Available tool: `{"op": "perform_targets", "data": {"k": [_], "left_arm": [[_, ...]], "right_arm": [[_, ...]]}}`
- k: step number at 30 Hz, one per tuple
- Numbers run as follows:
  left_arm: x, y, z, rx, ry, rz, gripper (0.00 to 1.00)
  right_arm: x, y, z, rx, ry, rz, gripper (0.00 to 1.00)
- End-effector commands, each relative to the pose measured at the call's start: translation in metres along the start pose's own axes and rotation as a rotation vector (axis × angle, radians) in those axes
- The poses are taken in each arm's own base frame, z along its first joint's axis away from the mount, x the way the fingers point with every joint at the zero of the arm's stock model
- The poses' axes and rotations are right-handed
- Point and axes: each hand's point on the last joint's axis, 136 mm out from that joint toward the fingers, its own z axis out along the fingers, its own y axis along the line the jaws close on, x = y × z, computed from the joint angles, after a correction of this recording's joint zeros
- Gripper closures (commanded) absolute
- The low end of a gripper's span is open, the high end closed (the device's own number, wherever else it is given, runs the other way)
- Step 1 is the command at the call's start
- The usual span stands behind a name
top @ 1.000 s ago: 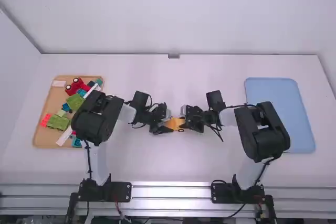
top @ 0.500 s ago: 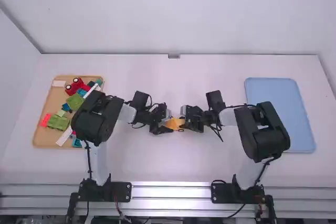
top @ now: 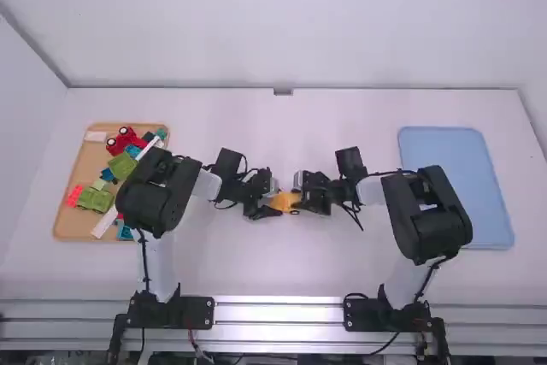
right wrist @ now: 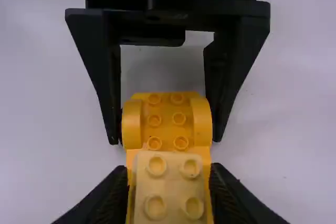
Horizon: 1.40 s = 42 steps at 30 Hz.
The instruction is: Assemble lego blocks to make yellow taxi
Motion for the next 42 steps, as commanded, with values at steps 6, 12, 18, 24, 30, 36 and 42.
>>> {"op": "perform_targets", "data": {"k": [6, 12, 18, 24, 30, 36, 42], "left_arm": [[0.043, -0.01, 0.004, -0.023, 0.142, -0.11, 0.31], [0.043, -0.01, 0.004, -0.023, 0.142, -0.11, 0.31], [0.043, -0.01, 0.004, -0.023, 0.142, -0.11, 0.31], [0.043, -0.01, 0.004, -0.023, 0.142, -0.11, 0.31], [0.043, -0.01, 0.004, -0.023, 0.142, -0.11, 0.31], [0.042, -0.009, 0.004, -0.026, 0.14, -0.106, 0.32], [0.042, -0.009, 0.004, -0.025, 0.141, -0.108, 0.31]], "right_arm": [[0.007, 0.004, 0.001, -0.007, 0.016, 0.024, 0.83], [0.008, 0.004, 0.001, -0.008, 0.022, 0.029, 0.84], [0.007, 0.003, 0.001, -0.002, 0.018, 0.021, 0.72], [0.012, -0.002, 0.001, 0.021, 0.046, 0.044, 0.5], [0.013, -0.003, 0.001, 0.028, 0.052, 0.06, 0.5], [0.006, -0.002, 0.001, 0.014, 0.015, 0.051, 0.54], [-0.002, -0.001, 0.003, 0.004, -0.015, 0.031, 0.65]]}}
